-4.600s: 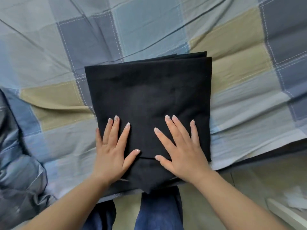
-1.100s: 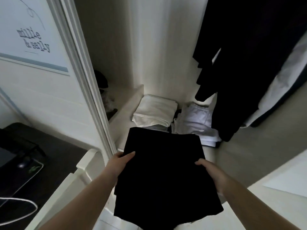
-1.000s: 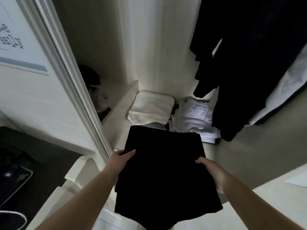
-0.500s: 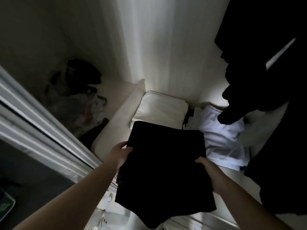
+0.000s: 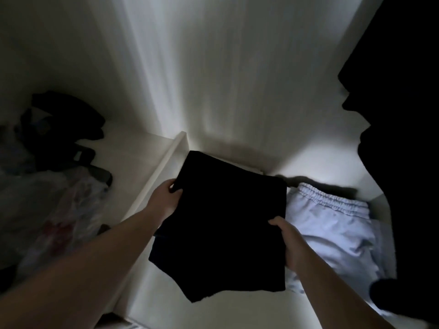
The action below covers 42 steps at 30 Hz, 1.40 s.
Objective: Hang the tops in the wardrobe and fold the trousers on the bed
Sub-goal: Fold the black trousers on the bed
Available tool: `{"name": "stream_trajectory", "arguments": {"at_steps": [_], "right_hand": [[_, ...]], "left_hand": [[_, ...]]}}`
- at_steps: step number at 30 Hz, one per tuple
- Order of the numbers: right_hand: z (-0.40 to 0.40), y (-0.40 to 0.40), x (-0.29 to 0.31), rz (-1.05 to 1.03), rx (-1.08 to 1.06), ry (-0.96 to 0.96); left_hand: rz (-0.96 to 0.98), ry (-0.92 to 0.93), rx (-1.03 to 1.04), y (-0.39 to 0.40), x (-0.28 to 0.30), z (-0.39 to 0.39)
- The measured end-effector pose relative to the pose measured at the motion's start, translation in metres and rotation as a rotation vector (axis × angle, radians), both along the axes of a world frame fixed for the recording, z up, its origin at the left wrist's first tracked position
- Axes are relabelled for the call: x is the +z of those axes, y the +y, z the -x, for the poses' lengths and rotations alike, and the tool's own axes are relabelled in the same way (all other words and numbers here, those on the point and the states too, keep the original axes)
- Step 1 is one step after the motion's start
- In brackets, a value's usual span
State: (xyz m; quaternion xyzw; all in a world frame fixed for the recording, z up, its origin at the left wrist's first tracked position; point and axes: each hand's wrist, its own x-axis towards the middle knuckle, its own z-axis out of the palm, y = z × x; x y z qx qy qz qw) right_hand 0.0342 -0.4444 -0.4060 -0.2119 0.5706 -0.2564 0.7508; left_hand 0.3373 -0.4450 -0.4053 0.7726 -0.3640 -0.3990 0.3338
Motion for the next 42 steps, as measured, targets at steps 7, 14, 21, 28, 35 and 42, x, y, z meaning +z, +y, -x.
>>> {"name": "stream_trajectory", "arguments": {"at_steps": [7, 14, 21, 28, 35, 42], "right_hand": [[-0.028, -0.070, -0.038, 0.024, -0.045, 0.075], [-0.052, -0.093, -0.074, 0.696, 0.074, 0.836], [-0.072, -0.113, -0.099, 0.914, 0.436, 1.332], [-0.073, -0.132, -0.152, 0.939, 0.211, 1.095], [-0.071, -0.137, -0.171, 0.975, 0.205, 1.054], [-0.073, -0.144, -0.146, 0.847, 0.452, 1.245]], "left_hand": [[-0.039, -0.211, -0.062, -0.076, -0.045, -0.018], [0.253, -0.683, -0.371, -0.085, -0.083, -0.006], [0.196, -0.877, -0.625, -0.128, -0.099, -0.001], [0.261, -0.810, -0.642, -0.148, -0.140, 0.001], [0.293, -0.794, -0.647, -0.149, -0.151, -0.004], [0.142, -0.811, -0.611, -0.156, -0.142, -0.005]]}}
